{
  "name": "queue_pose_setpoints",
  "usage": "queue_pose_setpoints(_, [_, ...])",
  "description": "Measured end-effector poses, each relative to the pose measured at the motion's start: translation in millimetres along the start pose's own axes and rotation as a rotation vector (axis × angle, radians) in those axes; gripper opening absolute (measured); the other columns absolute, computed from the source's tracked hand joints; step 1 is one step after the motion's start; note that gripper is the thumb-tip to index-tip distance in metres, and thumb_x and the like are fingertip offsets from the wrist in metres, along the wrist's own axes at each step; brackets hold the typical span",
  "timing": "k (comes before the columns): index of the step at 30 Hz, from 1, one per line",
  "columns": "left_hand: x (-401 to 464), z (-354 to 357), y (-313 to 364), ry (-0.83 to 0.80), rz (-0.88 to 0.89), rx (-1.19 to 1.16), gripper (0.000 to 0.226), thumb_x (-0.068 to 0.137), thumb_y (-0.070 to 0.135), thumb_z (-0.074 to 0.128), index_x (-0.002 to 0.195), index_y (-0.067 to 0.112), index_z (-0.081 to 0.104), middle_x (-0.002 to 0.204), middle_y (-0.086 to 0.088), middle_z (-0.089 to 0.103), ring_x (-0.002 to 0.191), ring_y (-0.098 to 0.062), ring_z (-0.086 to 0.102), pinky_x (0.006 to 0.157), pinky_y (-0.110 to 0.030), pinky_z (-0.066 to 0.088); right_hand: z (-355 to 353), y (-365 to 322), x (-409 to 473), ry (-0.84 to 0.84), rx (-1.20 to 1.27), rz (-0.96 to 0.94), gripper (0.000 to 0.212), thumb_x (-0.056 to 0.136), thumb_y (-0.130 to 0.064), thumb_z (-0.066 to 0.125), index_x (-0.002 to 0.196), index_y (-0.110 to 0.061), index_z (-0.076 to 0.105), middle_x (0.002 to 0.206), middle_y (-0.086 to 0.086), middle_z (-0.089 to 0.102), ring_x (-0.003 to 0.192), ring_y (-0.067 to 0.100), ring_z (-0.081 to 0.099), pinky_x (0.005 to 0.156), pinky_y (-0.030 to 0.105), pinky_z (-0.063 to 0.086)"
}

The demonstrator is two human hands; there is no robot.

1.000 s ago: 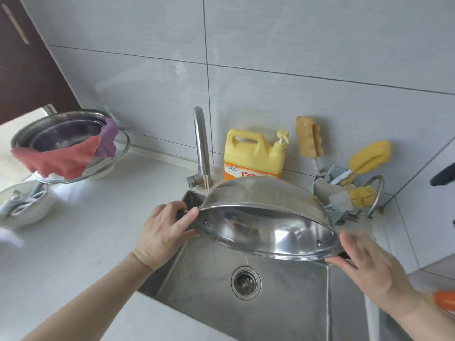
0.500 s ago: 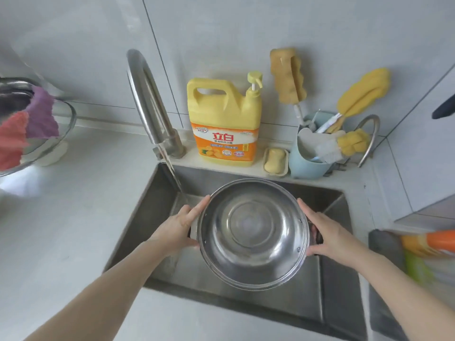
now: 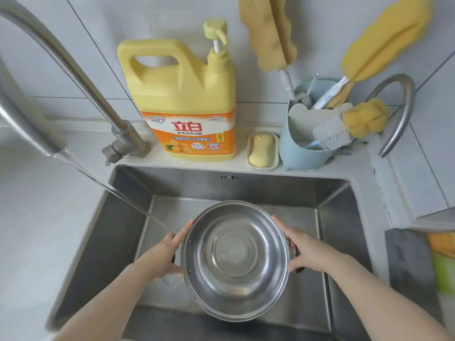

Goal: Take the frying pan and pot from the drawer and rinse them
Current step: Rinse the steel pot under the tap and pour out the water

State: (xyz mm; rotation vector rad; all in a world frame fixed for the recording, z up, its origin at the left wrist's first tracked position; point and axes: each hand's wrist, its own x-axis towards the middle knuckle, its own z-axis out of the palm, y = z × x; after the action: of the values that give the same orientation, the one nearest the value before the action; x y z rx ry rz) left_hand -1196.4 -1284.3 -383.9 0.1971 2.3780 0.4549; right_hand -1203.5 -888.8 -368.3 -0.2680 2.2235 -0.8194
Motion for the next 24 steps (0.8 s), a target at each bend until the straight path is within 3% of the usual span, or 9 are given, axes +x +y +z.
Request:
queue_pose_setpoints(3, [12.2, 8.1, -0.1, -0.028, -0.012, -0.01, 0.132, 0.073, 0.029, 0.084, 0.132, 0.068, -0.027, 0.134, -0.001, 0.038, 0.115, -0.024, 0.056, 0.097, -0.04, 0.049, 6.6, 11.3, 7.1, -0.018, 0.021, 0.031, 0.126, 0.072, -0.008, 0.082, 0.144, -0.064, -0.006, 0.101, 0.002, 0.043, 0.072, 0.012, 0.054, 0.061, 0.019, 0.053])
queue_pose_setpoints(9, [33.9, 12.2, 0.1, -0.108, -0.015, -0.01, 0.131, 0.073, 0.025, 0.084, 0.133, 0.068, -0.024, 0.119, 0.002, 0.04, 0.092, -0.014, 0.059, 0.089, -0.033, 0.052, 8.5, 33.7, 17.5, -0.057, 0.097, 0.074, 0.128, 0.068, -0.005, 0.082, 0.144, -0.065, -0.002, 0.099, 0.011, 0.052, 0.07, 0.015, 0.06, 0.065, 0.023, 0.057])
queue_pose_setpoints(13, [38.6, 9.3, -1.1, -0.123, -0.029, -0.03, 0.13, 0.071, 0.027, 0.085, 0.136, 0.068, -0.019, 0.118, 0.004, 0.04, 0.107, -0.015, 0.056, 0.092, -0.034, 0.051, 7.9, 45.8, 26.3, -0.069, 0.131, 0.081, 0.128, 0.065, -0.007, 0.083, 0.139, -0.07, 0.001, 0.093, 0.008, 0.054, 0.07, 0.011, 0.06, 0.074, 0.027, 0.058])
queue_pose_setpoints(16, [29.6, 7.7, 0.3, -0.091, -0.074, -0.076, 0.115, 0.076, 0.031, 0.081, 0.149, 0.054, -0.005, 0.119, 0.004, 0.038, 0.099, -0.014, 0.057, 0.092, -0.029, 0.05, 8.9, 53.6, 30.9, -0.086, 0.18, 0.086, 0.128, 0.062, -0.006, 0.083, 0.137, -0.073, 0.004, 0.087, 0.008, 0.055, 0.067, 0.011, 0.06, 0.074, 0.031, 0.06])
queue_pose_setpoints(20, [3.6, -6.5, -8.5, 0.1, -0.168, -0.239, 0.085, 0.085, 0.034, 0.073, 0.151, 0.04, 0.02, 0.134, 0.0, 0.041, 0.098, -0.007, 0.054, 0.087, -0.017, 0.042, 9.6, 57.6, 33.6, -0.095, 0.213, 0.08, 0.127, 0.057, -0.009, 0.082, 0.138, -0.072, 0.008, 0.086, 0.012, 0.056, 0.063, 0.013, 0.061, 0.072, 0.035, 0.061])
queue_pose_setpoints(23, [-17.7, -38.3, -18.2, 0.404, -0.202, -0.335, 0.068, 0.086, 0.029, 0.072, 0.146, 0.027, 0.04, 0.122, 0.0, 0.053, 0.093, -0.003, 0.055, 0.084, -0.012, 0.04, 9.0, 56.6, 33.2, -0.11, 0.225, 0.085, 0.126, 0.057, -0.008, 0.081, 0.139, -0.07, 0.009, 0.083, 0.012, 0.057, 0.062, 0.013, 0.06, 0.068, 0.033, 0.06])
queue_pose_setpoints(24, [-24.1, -51.5, -17.3, 0.527, -0.211, -0.382, 0.066, 0.086, 0.026, 0.072, 0.145, 0.023, 0.042, 0.121, 0.0, 0.055, 0.096, -0.003, 0.056, 0.089, -0.017, 0.043, 8.6, 55.0, 33.2, -0.114, 0.227, 0.084, 0.126, 0.058, -0.007, 0.081, 0.141, -0.068, 0.009, 0.082, 0.011, 0.056, 0.061, 0.012, 0.06, 0.067, 0.032, 0.06])
